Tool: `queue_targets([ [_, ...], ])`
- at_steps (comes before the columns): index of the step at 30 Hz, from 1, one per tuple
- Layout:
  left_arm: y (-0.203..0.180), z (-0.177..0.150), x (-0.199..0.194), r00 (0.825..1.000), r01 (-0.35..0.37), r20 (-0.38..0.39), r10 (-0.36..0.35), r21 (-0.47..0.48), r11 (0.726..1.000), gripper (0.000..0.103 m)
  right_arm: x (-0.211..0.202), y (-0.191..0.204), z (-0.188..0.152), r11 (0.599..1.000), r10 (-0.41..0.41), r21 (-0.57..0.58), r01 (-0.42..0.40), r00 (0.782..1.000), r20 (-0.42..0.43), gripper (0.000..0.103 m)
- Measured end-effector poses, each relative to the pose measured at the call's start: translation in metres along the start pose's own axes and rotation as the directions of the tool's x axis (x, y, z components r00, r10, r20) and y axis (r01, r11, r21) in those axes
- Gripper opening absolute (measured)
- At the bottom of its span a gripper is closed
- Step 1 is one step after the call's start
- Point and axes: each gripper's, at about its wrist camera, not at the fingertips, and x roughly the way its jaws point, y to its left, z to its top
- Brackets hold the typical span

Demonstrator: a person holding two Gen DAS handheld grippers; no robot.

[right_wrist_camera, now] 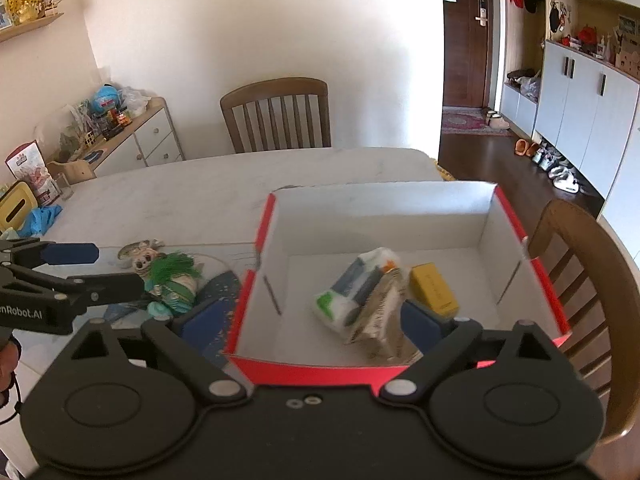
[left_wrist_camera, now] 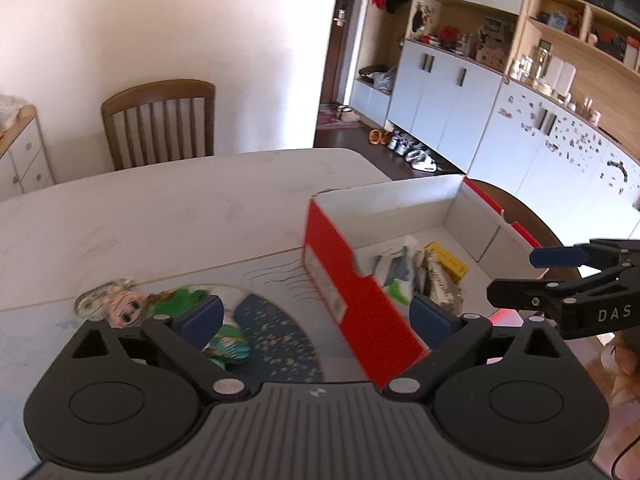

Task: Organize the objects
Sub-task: 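Open both grippers to drop the foil bag and teal item in the box, then move both grippers back to the pile toward the clear bag of white beads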

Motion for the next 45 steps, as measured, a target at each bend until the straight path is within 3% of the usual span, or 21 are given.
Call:
queue_targets([
  [10, 0.060, -0.012, -0.016, 1.000, -0.002, 0.017, 0.003, -0.038, 0.999, 0.103, 0.009, 0.046, -0.001, 1.000, 0.022, 0.001, -0.022, 1.000, 0.001, 0.095],
  [16, 0.091, -0.023, -0.023, 0.998, -0.043, 0.050, 0.043, -0.011, 0.999, 0.103, 0.020, 0.071, 0.000, 0.999, 0.035, -0.010, -0.036, 0.999, -0.012, 0.095],
  [25, 0.132, -0.039, -0.019, 0.998, -0.033, 0.050, 0.033, -0.001, 0.999, 0.103, 0.042, 0.106, -0.004, 0.997, 0.064, -0.027, -0.066, 0.996, -0.057, 0.095],
  [34, 0.156, -0.060, 0.014, 0.999, -0.035, -0.010, 0.035, -0.019, 0.999, 0.103, 0.072, 0.146, -0.029, 0.991, 0.099, -0.070, -0.112, 0.982, -0.160, 0.095],
  [45, 0.167, -0.070, 0.056, 0.999, -0.018, -0.044, 0.021, 0.057, 0.998, 0.103, 0.112, 0.179, -0.056, 0.978, 0.095, -0.157, -0.141, 0.959, -0.266, 0.088],
])
